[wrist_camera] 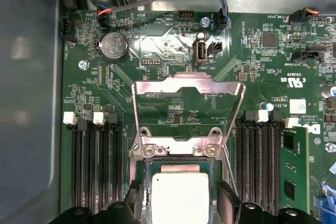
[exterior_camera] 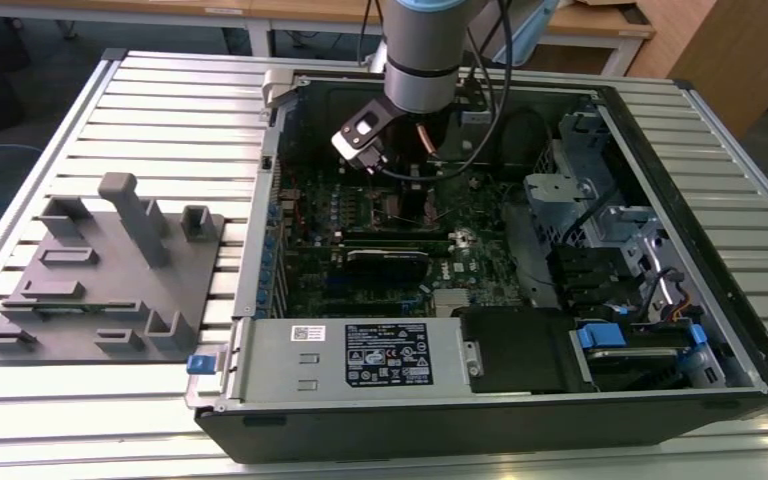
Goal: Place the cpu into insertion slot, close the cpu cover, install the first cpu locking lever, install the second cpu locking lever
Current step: 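Place the cpu into insertion slot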
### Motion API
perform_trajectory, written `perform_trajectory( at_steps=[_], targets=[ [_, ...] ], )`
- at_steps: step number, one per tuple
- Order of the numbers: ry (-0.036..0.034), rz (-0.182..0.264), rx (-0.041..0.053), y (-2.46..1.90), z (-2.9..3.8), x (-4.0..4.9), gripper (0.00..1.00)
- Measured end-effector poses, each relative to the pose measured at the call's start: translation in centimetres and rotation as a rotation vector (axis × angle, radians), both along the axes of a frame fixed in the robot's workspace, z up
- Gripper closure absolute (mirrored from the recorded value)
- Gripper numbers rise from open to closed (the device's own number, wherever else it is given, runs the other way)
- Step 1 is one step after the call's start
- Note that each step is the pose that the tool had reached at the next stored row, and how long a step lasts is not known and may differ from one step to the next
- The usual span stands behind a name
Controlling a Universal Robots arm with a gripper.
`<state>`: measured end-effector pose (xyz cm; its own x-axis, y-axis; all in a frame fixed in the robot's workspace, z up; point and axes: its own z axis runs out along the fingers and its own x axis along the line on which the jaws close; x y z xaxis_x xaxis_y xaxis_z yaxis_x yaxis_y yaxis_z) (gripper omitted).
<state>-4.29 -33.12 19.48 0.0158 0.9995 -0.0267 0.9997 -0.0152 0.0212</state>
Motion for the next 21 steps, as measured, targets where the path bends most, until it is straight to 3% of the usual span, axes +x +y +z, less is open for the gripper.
perform_trajectory(
  at_steps=[6,14,18,19,21],
  targets=[
    [0.0000,0.000,0.0001,0.00,0.94,0.00,0.33],
    [0.0000,0.000,0.0000,0.00,1.02,0.00,0.35],
    [0.0000,0.000,0.0001,0.00,1.04,0.00,0.53],
    [0.0000,0.000,0.0001,0.00,1.05,0.00,0.53],
    [-0.0001,0.000,0.0001,0.00,1.06,0.00,0.65]
  ],
)
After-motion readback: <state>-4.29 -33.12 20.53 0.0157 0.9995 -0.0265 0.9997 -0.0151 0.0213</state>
